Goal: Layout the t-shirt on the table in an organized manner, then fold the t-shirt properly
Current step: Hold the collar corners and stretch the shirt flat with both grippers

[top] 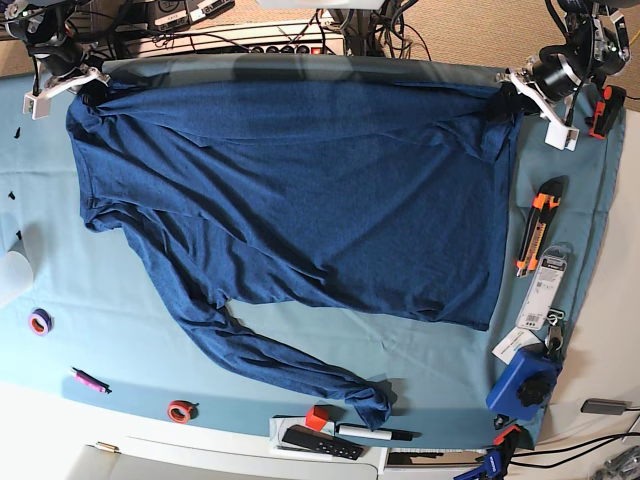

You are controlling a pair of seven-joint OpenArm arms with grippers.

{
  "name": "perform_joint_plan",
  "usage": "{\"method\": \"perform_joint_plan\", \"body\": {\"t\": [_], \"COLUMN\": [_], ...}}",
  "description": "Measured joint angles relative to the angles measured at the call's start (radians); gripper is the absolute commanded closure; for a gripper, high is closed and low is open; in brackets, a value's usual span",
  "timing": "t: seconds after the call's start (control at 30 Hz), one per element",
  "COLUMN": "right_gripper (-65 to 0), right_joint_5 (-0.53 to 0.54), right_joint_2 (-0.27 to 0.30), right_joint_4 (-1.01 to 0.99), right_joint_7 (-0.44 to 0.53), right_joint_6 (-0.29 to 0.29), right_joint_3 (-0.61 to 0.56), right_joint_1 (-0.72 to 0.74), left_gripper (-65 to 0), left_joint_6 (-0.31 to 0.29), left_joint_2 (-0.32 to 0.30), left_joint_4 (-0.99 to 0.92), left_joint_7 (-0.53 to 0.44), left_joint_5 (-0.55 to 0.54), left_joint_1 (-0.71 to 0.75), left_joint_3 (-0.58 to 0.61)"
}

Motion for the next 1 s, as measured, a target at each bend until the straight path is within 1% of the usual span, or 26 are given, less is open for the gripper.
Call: {"method": "perform_joint_plan", "body": {"t": [0.3, 0.4, 0.43, 0.47, 0.6, 0.77, 1.0], "right_gripper": [-0.4, -17.7, -22.0, -24.6, -25.2, -25.2, -25.2], "right_joint_5": [0.000, -0.002, -0.003, -0.003, -0.005, -0.005, -0.005], "right_joint_2": [0.000, 0.000, 0.000, 0.001, 0.002, 0.002, 0.013], "right_joint_4": [0.000, 0.000, 0.000, 0.000, 0.000, 0.000, 0.000], "right_joint_7": [0.000, 0.005, 0.003, 0.005, 0.007, 0.011, 0.015], "right_joint_6": [0.000, 0.000, 0.000, 0.000, 0.000, 0.000, 0.000], "right_joint_3": [0.000, 0.000, 0.000, 0.000, 0.000, 0.000, 0.000], "right_joint_1": [0.000, 0.000, 0.000, 0.000, 0.000, 0.000, 0.000], "left_gripper": [0.0, -11.1, -13.7, -15.5, -20.7, -29.3, -29.9], "left_joint_6": [0.000, 0.000, -0.001, -0.001, -0.001, -0.005, -0.005], "left_joint_2": [0.000, 0.000, 0.000, 0.000, -0.002, -0.002, -0.003], "left_joint_4": [0.000, 0.000, 0.000, 0.000, 0.001, 0.004, 0.008], "left_joint_7": [0.006, 0.026, 0.027, 0.026, 0.026, 0.026, -0.001], "left_joint_5": [0.000, -0.003, -0.005, -0.008, -0.012, -0.019, 0.029], "left_joint_1": [0.000, 0.000, 0.000, 0.000, 0.000, 0.000, -0.001], "left_joint_3": [0.000, 0.000, 0.000, 0.000, -0.001, -0.001, -0.002]}}
